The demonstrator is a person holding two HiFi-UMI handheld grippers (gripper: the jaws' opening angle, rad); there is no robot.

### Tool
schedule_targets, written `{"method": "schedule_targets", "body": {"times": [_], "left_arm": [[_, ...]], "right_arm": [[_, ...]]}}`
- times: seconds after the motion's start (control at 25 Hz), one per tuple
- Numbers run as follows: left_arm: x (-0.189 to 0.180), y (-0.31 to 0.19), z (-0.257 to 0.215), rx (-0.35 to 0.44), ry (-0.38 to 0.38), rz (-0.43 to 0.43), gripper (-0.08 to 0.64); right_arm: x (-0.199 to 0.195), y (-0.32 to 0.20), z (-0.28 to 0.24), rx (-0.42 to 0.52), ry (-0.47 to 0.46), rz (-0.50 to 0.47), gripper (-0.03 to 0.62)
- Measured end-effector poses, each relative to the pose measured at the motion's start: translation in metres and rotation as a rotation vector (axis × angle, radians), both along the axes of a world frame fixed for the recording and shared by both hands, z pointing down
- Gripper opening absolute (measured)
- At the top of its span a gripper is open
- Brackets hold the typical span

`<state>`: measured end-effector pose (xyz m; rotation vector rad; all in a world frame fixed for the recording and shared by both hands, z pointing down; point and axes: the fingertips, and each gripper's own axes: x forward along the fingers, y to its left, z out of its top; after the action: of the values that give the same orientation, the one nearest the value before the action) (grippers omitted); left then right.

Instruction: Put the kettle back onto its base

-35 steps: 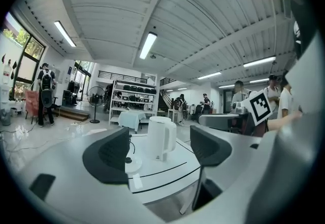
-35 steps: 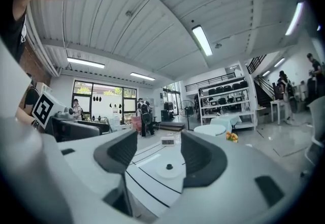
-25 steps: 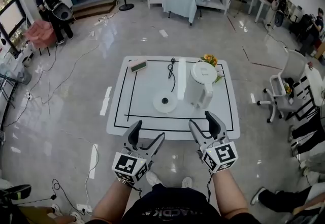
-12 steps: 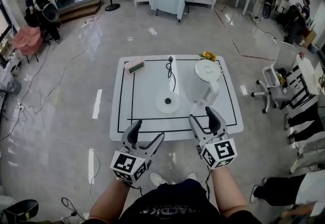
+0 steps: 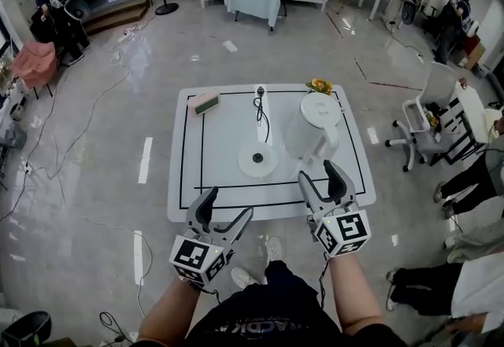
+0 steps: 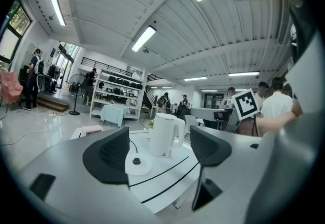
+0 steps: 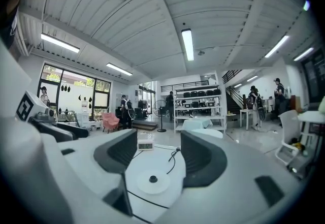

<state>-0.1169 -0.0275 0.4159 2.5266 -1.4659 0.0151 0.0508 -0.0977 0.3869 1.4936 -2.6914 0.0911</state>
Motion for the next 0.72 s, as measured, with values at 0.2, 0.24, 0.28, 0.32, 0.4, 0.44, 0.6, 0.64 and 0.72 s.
{"method": "schedule_targets", "body": {"times": [0.2, 0.24, 0.28, 0.32, 0.4, 0.44, 0.6, 0.64, 0.72], "left_arm": [[0.008, -0.014, 0.003, -0.003, -0.01, 0.006, 0.362], [0.009, -0.018, 0.004, -0.004, -0.012, 0.003, 0.363], [0.01, -0.022, 0.005, -0.006, -0.011, -0.001, 0.363], [0.011, -0.026, 0.005, -0.008, -0.009, -0.006, 0.362], [0.016, -0.036, 0.005, -0.009, -0.009, -0.009, 0.362], [0.019, -0.041, 0.004, -0.01, -0.009, -0.009, 0.362], [0.031, -0.059, 0.004, -0.016, -0.013, -0.006, 0.362], [0.034, -0.064, 0.004, -0.017, -0.014, -0.006, 0.363], [0.041, -0.073, 0.004, -0.02, -0.011, -0.008, 0.362]], "right_arm": [[0.022, -0.027, 0.003, 0.005, 0.01, 0.05, 0.252], [0.027, -0.034, 0.004, 0.005, 0.009, 0.061, 0.252], [0.031, -0.039, 0.005, 0.003, 0.007, 0.069, 0.252], [0.035, -0.045, 0.007, 0.0, 0.006, 0.073, 0.252], [0.042, -0.057, 0.009, -0.006, 0.008, 0.078, 0.252], [0.045, -0.063, 0.01, -0.011, 0.008, 0.08, 0.252], [0.058, -0.085, 0.015, -0.026, 0.015, 0.088, 0.252], [0.062, -0.09, 0.017, -0.029, 0.019, 0.087, 0.252], [0.068, -0.101, 0.021, -0.039, 0.027, 0.086, 0.252]]}}
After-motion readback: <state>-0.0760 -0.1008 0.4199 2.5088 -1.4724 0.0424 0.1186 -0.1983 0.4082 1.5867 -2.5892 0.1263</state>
